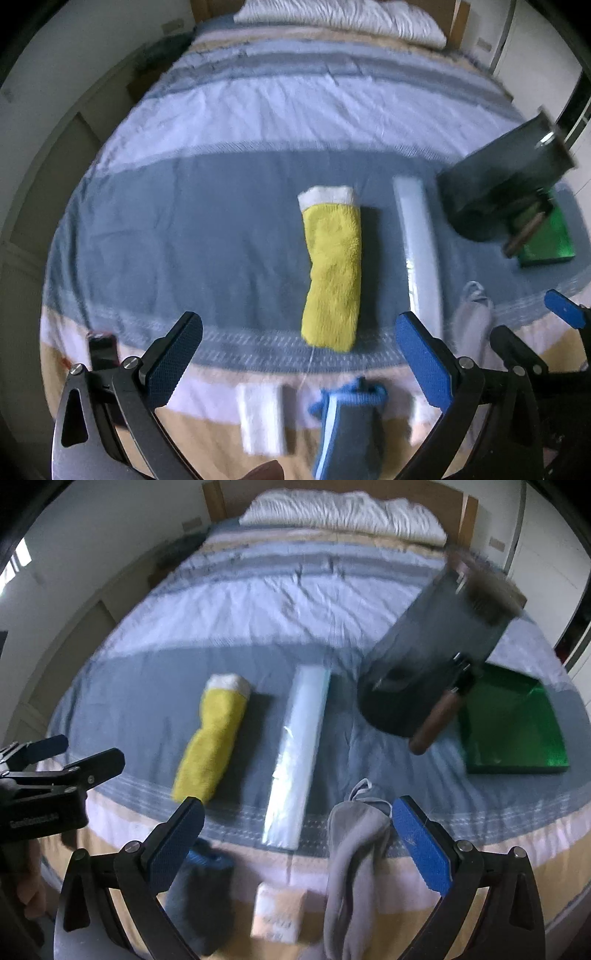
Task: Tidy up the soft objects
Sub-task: 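Grasp the yellow towel roll with left gripper while right gripper grasps the clear tube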
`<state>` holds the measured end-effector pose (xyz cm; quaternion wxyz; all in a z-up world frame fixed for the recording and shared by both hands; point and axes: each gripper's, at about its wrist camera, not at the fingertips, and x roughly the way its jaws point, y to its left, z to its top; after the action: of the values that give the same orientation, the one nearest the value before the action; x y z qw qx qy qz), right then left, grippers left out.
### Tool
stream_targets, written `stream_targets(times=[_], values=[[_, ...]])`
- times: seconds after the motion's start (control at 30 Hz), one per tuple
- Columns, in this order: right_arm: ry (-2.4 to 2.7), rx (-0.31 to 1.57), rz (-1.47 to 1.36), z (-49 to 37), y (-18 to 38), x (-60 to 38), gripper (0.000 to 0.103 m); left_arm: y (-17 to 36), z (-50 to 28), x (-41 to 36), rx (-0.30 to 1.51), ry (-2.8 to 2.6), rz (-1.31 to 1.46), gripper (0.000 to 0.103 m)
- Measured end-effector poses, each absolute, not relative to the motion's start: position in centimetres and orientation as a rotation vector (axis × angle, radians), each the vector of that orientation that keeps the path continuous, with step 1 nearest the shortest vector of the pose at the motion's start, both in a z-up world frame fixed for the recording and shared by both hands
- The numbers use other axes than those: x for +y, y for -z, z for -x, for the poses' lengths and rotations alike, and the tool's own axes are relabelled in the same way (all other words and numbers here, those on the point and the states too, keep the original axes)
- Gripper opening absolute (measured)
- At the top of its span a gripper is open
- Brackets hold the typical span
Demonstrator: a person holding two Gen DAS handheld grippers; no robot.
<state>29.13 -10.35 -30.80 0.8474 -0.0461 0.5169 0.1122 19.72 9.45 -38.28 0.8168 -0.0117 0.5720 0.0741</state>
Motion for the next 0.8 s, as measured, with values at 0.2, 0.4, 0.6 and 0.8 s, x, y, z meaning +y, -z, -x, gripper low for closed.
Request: stream_targets(times=[0.2,0.4,0.6,0.8], values=[[-0.220,1.137,0.177,-34.0,36.8,-9.6,0.103,44.3,-24.1,8.6,1.299,-0.190,-0.012,0.102],[-0.231,1.151,0.202,-36.0,39.5,-8.8,0.103,47.8,-27.1,8.4,1.357,-0.192,-0.011,0.102],[-0.241,1.183,0.213,-37.5,42.4,-8.0,0.103,49.9,-28.9,8.2,1.388,-0.193,-0.062,0.102],[-0.238,1.222,0.216,-38.4,45.3,-7.2,0.103,51.8,-30.0,8.3,1.411,-0.190,-0.065,0.102]])
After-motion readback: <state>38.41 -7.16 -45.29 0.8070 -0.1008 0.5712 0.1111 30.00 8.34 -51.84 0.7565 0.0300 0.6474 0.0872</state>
